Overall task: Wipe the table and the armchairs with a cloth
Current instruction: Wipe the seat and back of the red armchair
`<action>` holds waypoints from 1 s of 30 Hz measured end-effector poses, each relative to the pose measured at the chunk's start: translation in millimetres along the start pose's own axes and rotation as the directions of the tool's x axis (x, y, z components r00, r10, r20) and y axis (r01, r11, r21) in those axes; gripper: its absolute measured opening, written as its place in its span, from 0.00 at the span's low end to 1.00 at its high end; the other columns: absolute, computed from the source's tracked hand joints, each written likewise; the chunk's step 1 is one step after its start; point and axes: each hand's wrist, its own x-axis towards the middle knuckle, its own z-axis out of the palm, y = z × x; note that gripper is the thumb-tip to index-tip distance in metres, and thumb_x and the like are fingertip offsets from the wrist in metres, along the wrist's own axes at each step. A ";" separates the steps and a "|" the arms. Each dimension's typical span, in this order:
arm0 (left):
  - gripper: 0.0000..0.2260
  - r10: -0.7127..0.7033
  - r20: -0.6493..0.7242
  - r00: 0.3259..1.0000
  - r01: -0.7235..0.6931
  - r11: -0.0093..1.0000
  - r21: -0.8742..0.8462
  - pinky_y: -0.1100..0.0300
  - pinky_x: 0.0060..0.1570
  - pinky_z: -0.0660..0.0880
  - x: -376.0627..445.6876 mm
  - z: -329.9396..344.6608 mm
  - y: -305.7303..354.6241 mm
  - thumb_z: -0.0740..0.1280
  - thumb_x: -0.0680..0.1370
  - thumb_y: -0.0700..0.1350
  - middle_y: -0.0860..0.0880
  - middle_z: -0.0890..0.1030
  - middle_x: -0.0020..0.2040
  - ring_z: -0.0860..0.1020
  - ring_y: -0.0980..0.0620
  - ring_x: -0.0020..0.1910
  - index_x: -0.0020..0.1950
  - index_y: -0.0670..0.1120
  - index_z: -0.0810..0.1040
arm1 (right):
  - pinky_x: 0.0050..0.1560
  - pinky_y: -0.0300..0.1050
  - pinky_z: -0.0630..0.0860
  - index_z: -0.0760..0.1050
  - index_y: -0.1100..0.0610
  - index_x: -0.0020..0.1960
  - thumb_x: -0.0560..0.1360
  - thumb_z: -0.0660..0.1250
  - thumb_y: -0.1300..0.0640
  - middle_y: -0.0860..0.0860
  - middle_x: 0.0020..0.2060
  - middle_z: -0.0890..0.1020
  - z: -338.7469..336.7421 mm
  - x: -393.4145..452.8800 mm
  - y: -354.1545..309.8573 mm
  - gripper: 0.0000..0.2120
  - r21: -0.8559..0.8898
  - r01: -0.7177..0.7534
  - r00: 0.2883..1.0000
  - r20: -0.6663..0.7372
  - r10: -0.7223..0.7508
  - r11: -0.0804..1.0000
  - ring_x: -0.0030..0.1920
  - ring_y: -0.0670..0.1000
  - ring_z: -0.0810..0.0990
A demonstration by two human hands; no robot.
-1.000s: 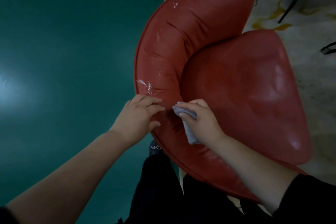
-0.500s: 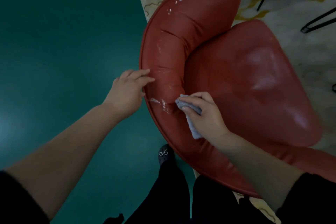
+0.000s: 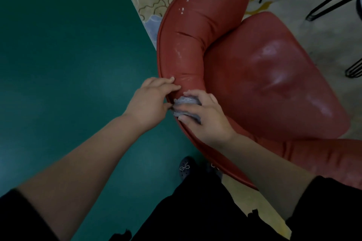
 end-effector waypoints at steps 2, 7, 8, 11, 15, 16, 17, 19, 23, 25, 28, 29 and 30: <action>0.25 0.000 0.005 1.000 0.000 1.000 0.009 0.51 0.69 0.62 -2.8 1.2 -0.2 0.71 0.73 0.42 0.54 0.68 0.71 0.63 0.50 0.69 0.69 0.53 0.72 | 0.61 0.46 0.69 0.81 0.43 0.55 0.74 0.67 0.47 0.48 0.58 0.72 -0.2 0.8 1.9 0.10 -0.073 0.024 1.000 0.019 -0.022 0.997 0.57 0.51 0.68; 0.25 0.002 0.010 1.000 -0.002 1.000 0.023 0.47 0.68 0.63 -5.1 2.9 -2.3 0.70 0.74 0.44 0.55 0.66 0.72 0.62 0.51 0.71 0.70 0.54 0.70 | 0.58 0.45 0.69 0.82 0.45 0.51 0.73 0.69 0.49 0.50 0.55 0.72 -6.8 4.6 9.0 0.08 -0.067 0.083 0.994 0.073 -0.078 0.994 0.56 0.52 0.69; 0.25 0.005 0.007 1.000 -0.005 1.000 0.020 0.47 0.68 0.63 -5.3 3.6 -2.0 0.70 0.74 0.44 0.54 0.66 0.72 0.62 0.51 0.71 0.70 0.54 0.70 | 0.59 0.43 0.68 0.82 0.46 0.51 0.73 0.70 0.50 0.50 0.55 0.71 -7.9 3.8 10.4 0.08 -0.066 0.077 0.995 0.073 -0.072 0.995 0.56 0.52 0.69; 0.24 0.006 0.008 1.000 -0.006 1.000 0.013 0.48 0.69 0.62 -6.8 5.1 -1.1 0.69 0.75 0.44 0.55 0.66 0.73 0.61 0.51 0.72 0.71 0.54 0.69 | 0.61 0.40 0.65 0.83 0.48 0.51 0.73 0.71 0.52 0.50 0.55 0.71 -11.8 -0.5 15.6 0.07 -0.042 0.038 0.997 0.072 -0.035 0.998 0.58 0.51 0.69; 0.24 0.007 0.009 1.000 -0.007 1.000 -0.010 0.55 0.72 0.57 -6.6 6.2 -0.1 0.69 0.75 0.43 0.54 0.65 0.74 0.59 0.52 0.73 0.71 0.53 0.69 | 0.58 0.33 0.69 0.83 0.54 0.49 0.72 0.72 0.57 0.50 0.53 0.72 -23.2 -9.7 25.9 0.06 0.098 -0.130 0.991 -0.009 0.132 0.987 0.55 0.44 0.72; 0.24 0.005 0.004 1.000 -0.005 1.000 -0.020 0.57 0.72 0.55 -6.4 6.6 -0.2 0.69 0.76 0.43 0.54 0.65 0.74 0.59 0.52 0.73 0.71 0.53 0.69 | 0.57 0.30 0.69 0.83 0.55 0.48 0.72 0.72 0.58 0.50 0.52 0.72 -24.6 -10.2 26.5 0.05 0.144 -0.165 0.983 -0.053 0.174 0.976 0.54 0.41 0.73; 0.24 0.006 -0.001 1.000 -0.006 1.000 -0.028 0.59 0.72 0.54 -6.1 7.1 -0.2 0.69 0.76 0.42 0.54 0.65 0.74 0.59 0.52 0.73 0.71 0.53 0.69 | 0.56 0.28 0.68 0.82 0.54 0.47 0.72 0.72 0.58 0.50 0.51 0.72 -24.1 -9.2 25.1 0.04 0.172 -0.175 0.976 -0.098 0.193 0.970 0.53 0.38 0.73; 0.24 0.011 -0.010 1.000 -0.011 0.999 -0.043 0.61 0.72 0.52 -6.3 8.5 -0.8 0.69 0.75 0.42 0.53 0.65 0.74 0.59 0.52 0.73 0.71 0.52 0.69 | 0.56 0.26 0.67 0.82 0.52 0.46 0.71 0.73 0.55 0.49 0.50 0.72 -18.3 -4.6 16.5 0.04 0.195 -0.136 0.977 -0.135 0.164 0.971 0.53 0.36 0.73; 0.24 -0.006 -0.012 1.000 0.005 0.995 -0.102 0.61 0.73 0.51 -7.8 11.0 -4.2 0.69 0.76 0.41 0.54 0.64 0.74 0.57 0.54 0.74 0.71 0.53 0.69 | 0.56 0.35 0.70 0.82 0.51 0.42 0.69 0.74 0.51 0.44 0.48 0.70 -4.0 -1.0 9.6 0.05 0.153 -0.093 0.994 -0.040 0.101 0.984 0.52 0.41 0.73; 0.25 -0.006 -0.006 1.000 0.005 0.993 -0.118 0.63 0.72 0.49 -7.8 11.6 -5.5 0.69 0.75 0.41 0.55 0.64 0.74 0.57 0.55 0.74 0.71 0.54 0.69 | 0.55 0.38 0.72 0.81 0.50 0.42 0.70 0.74 0.52 0.43 0.48 0.70 -6.8 -2.2 20.5 0.04 0.091 -0.088 0.996 -0.024 0.090 0.992 0.52 0.43 0.74; 0.24 -0.002 0.003 1.000 0.002 0.992 -0.125 0.69 0.69 0.46 -5.1 10.2 -8.0 0.69 0.75 0.41 0.56 0.64 0.73 0.57 0.55 0.73 0.70 0.55 0.70 | 0.54 0.34 0.70 0.79 0.46 0.41 0.70 0.73 0.51 0.42 0.48 0.71 -18.2 -5.9 39.2 0.04 0.079 -0.159 0.985 -0.054 0.163 0.984 0.50 0.41 0.75; 0.24 -0.008 0.004 1.000 0.008 0.991 -0.130 0.70 0.69 0.46 -4.0 9.1 -8.6 0.69 0.76 0.41 0.57 0.65 0.73 0.58 0.56 0.73 0.70 0.56 0.70 | 0.54 0.31 0.69 0.78 0.44 0.41 0.70 0.73 0.51 0.42 0.48 0.71 -21.1 -6.4 41.9 0.04 0.098 -0.199 0.976 -0.065 0.206 0.975 0.50 0.39 0.75; 0.23 -0.014 0.002 1.000 0.014 0.991 -0.134 0.70 0.68 0.47 -2.9 8.1 -9.1 0.68 0.76 0.40 0.58 0.66 0.72 0.59 0.56 0.72 0.69 0.56 0.71 | 0.55 0.30 0.68 0.78 0.43 0.41 0.69 0.73 0.50 0.41 0.48 0.72 -22.5 -5.9 41.7 0.05 0.128 -0.226 0.969 -0.075 0.236 0.966 0.51 0.38 0.75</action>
